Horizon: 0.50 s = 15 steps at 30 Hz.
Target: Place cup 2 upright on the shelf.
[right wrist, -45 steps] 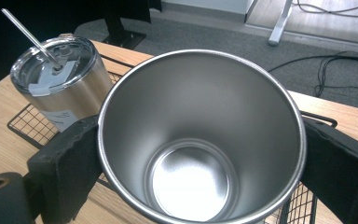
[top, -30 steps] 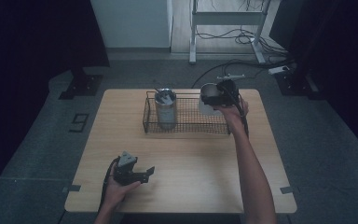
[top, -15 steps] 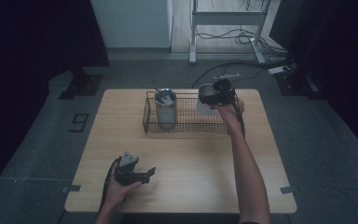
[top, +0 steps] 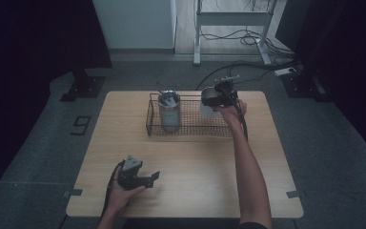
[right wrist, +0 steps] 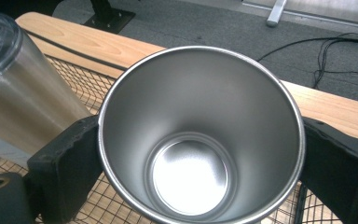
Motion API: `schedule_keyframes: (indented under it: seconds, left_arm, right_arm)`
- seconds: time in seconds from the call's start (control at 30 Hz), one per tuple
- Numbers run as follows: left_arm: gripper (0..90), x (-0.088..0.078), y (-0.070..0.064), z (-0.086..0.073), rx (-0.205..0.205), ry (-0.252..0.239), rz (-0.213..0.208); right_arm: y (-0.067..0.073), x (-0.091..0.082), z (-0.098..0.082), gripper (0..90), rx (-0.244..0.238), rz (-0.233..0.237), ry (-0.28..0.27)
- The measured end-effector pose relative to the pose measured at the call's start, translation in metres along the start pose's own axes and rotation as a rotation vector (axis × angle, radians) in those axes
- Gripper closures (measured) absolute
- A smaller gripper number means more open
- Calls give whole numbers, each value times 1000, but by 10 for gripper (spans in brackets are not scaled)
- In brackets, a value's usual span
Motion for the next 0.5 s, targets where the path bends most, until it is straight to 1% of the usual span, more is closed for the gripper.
schedule_keyframes:
  seconds: [0.1, 0.2, 0.3, 0.5]
  left_arm:
    - [130, 0, 1, 0, 1, 1, 1]
    - [131, 1, 0, -1, 3, 2, 0]
    - [131, 1, 0, -2, 5, 6, 2]
    - [133, 3, 0, -4, 1, 12, 0]
  right_arm:
    - [1, 3, -4, 61, -9, 2, 11]
    - [-1, 8, -10, 61, -8, -4, 26]
    - [-3, 13, -17, 61, -18, -6, 41]
    - [-4, 21, -27, 61, -22, -5, 69]
Point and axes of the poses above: each handheld gripper's, and its own axes: x roughly forward along the jaws, z roughly out of its top, y roughly to its left, the point moved 10 cm from there along x, roughly forward along the jaws, and after that the axes turned 5 degrees about -y, right-handed, at the moved point
